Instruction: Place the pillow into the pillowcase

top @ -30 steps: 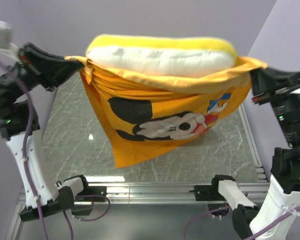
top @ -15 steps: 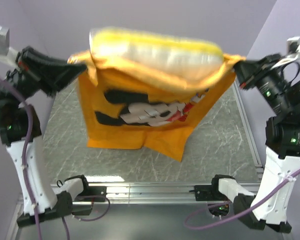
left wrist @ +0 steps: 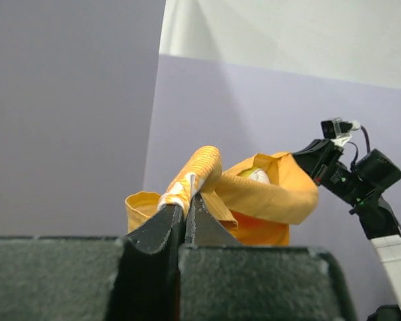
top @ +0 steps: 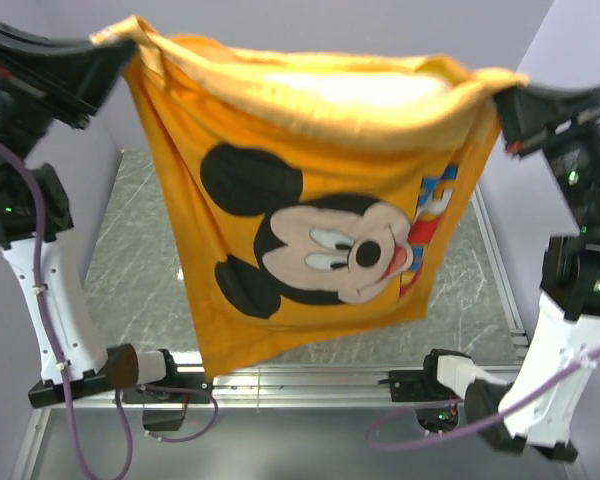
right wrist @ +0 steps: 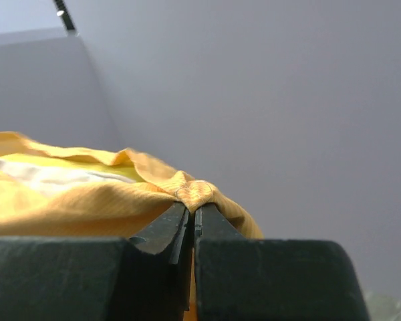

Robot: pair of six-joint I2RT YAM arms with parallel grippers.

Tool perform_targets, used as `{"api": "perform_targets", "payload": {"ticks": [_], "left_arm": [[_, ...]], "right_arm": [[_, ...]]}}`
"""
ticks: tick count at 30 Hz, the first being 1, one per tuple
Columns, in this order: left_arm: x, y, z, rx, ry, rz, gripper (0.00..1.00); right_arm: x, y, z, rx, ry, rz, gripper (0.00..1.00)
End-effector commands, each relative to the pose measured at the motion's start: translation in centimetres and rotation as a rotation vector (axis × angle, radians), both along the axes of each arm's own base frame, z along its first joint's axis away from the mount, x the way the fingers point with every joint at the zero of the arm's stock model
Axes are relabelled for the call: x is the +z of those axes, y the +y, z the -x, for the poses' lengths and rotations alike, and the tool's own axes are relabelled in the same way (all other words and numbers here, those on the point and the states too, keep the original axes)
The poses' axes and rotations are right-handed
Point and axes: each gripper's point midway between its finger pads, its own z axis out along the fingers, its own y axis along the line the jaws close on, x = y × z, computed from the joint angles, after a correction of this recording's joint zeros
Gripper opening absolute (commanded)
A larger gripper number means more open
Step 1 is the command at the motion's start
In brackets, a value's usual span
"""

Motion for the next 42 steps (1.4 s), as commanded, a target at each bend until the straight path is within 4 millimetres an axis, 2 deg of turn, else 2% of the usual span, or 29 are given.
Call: {"api": "perform_targets", "payload": {"ticks": [1,2,3,4,5,6,7,8,9,10,11,12,14,15,17,19,21,22,25,26,27,29,31,33,36,38,39,41,42], "left_arm": [[-3.7,0.0,-2.5,-0.019,0.089,0.027,0.01],[-3.7,0.1,-2.8,0.022,0.059,-0.009,0.01],[-1.2,0.3,-1.2,0.069,-0.011,-0.021,0.00],[0.2,1.6,-1.2,0.151,-0.050,-0.020,0.00],[1.8,2.1,-0.1,0.176,-0.098,-0.005,0.00],[4.2,2.7,1.3,0.220,-0.180,0.022,0.00],[5.0,3.8,1.4,0.274,-0.197,0.043,0.00],[5.3,4.0,1.3,0.282,-0.199,0.056,0.00],[4.9,4.6,0.3,0.283,-0.166,0.074,0.00],[4.2,5.1,-0.7,0.273,-0.125,0.092,0.00],[3.5,5.1,-0.9,0.239,-0.107,0.102,0.01],[1.8,5.7,-2.7,0.231,-0.034,0.112,0.01],[0.2,6.3,-4.5,0.219,0.059,0.126,0.00],[-0.8,6.4,-5.0,0.200,0.057,0.112,0.01],[-1.4,6.0,-5.0,0.190,0.047,0.076,0.01],[-0.9,5.7,-4.0,0.219,-0.003,0.049,0.01],[0.1,5.2,-2.5,0.262,-0.080,0.029,0.01],[0.4,5.2,-2.5,0.274,-0.079,0.032,0.01],[1.6,5.1,-1.1,0.325,-0.132,0.036,0.01],[2.1,5.3,-0.8,0.358,-0.161,0.043,0.00],[2.7,4.8,0.4,0.374,-0.193,0.044,0.00],[3.3,5.1,1.2,0.438,-0.230,0.050,0.00],[4.6,5.1,3.0,0.489,-0.281,0.091,0.00],[5.5,5.1,4.3,0.525,-0.302,0.112,0.01],[5.9,4.5,5.8,0.534,-0.336,0.108,0.01],[6.1,4.6,6.3,0.558,-0.361,0.113,0.01],[6.1,4.5,6.6,0.565,-0.364,0.111,0.00],[6.1,4.4,7.0,0.577,-0.374,0.110,0.00],[5.8,4.7,6.4,0.578,-0.363,0.109,0.00]], "right_arm": [[-3.8,1.2,-1.8,0.108,0.099,0.002,0.00],[-2.0,1.1,-1.0,0.084,0.049,0.023,0.00],[-0.1,0.2,-0.3,0.019,0.013,0.018,0.00],[2.1,-1.2,-1.4,-0.045,-0.031,0.002,0.00],[8.0,-0.6,4.4,-0.073,-0.239,0.021,0.00],[10.3,-1.4,5.3,-0.109,-0.320,0.004,0.00],[11.6,-1.1,7.2,-0.119,-0.391,0.008,0.00],[11.6,-1.2,7.3,-0.122,-0.408,0.008,0.00],[11.8,-1.0,7.7,-0.111,-0.448,0.007,0.00],[11.3,-0.2,9.9,-0.097,-0.467,0.009,0.00],[8.2,-0.9,5.8,-0.077,-0.351,0.008,0.00],[6.6,-0.9,5.1,-0.073,-0.299,0.013,0.00],[3.0,-2.0,1.4,-0.078,-0.155,-0.015,0.00],[1.5,-2.1,0.4,-0.074,-0.102,-0.002,0.00],[-0.2,-2.1,-0.9,-0.052,-0.058,0.004,0.00],[0.2,-2.3,-1.1,-0.060,-0.065,0.003,0.00],[2.1,-2.0,0.4,-0.068,-0.122,0.010,0.00],[3.3,-1.9,1.3,-0.078,-0.157,0.006,0.00],[5.1,-1.5,3.4,-0.084,-0.215,0.001,0.00],[5.7,-1.2,4.5,-0.083,-0.242,0.003,0.00],[6.4,-0.6,6.0,-0.076,-0.282,0.014,0.00],[6.9,0.1,7.8,-0.064,-0.323,0.034,0.00],[7.7,0.9,10.1,-0.055,-0.369,0.051,0.00],[8.0,1.3,11.5,-0.062,-0.398,0.066,0.00],[8.5,1.7,13.7,-0.086,-0.446,0.076,0.00],[8.3,1.8,14.1,-0.089,-0.455,0.082,0.00],[8.3,2.1,15.1,-0.089,-0.480,0.095,0.00],[7.7,2.0,14.6,-0.095,-0.473,0.102,0.00],[7.3,1.9,14.4,-0.100,-0.468,0.112,0.00]]}}
